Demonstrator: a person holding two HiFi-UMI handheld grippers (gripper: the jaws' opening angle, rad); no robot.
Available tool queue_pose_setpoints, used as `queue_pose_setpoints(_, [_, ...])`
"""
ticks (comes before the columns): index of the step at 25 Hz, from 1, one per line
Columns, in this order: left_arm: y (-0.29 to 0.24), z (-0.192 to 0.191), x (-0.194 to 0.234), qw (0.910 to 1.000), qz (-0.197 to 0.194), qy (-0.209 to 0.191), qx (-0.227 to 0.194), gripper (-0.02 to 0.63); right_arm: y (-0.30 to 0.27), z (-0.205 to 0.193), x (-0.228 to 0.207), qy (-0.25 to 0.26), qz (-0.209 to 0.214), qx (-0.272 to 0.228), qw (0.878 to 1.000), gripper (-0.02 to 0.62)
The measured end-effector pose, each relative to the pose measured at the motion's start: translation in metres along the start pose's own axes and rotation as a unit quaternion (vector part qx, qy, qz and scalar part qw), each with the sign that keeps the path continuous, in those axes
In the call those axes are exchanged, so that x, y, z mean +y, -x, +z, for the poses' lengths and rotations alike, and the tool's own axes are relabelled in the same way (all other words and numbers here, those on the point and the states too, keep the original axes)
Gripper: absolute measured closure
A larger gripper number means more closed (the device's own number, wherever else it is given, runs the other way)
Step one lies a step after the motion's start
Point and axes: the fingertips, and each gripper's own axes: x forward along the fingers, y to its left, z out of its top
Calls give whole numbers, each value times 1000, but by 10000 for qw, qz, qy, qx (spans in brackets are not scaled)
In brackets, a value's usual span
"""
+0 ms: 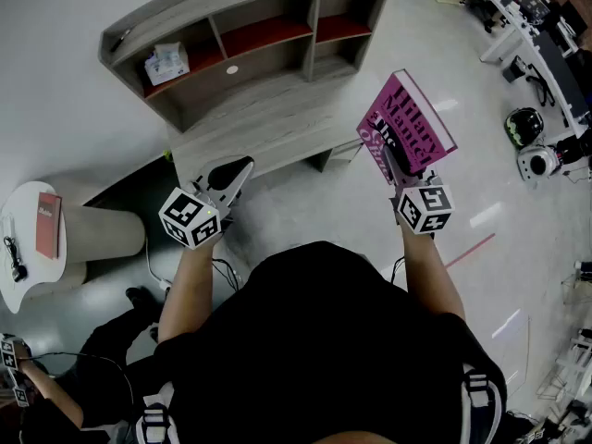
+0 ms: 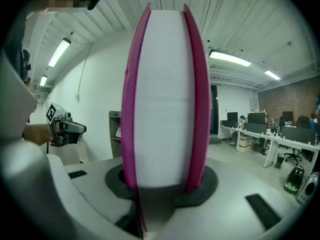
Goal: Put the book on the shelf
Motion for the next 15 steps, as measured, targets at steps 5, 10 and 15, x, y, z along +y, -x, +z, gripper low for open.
queue_pose_setpoints(5, [-2, 14, -7, 9999, -48, 24, -152, 575, 6, 5, 6, 79, -6, 1, 10000, 445])
queue_pose_setpoints(10, [5, 9, -9, 9999, -77, 51, -107, 575, 6, 4, 11, 4, 12, -17, 10000, 445])
queue_pose_setpoints(15, [17, 5, 0, 9999, -28, 102, -100, 575, 5, 5, 13, -152, -19, -85, 9998, 443])
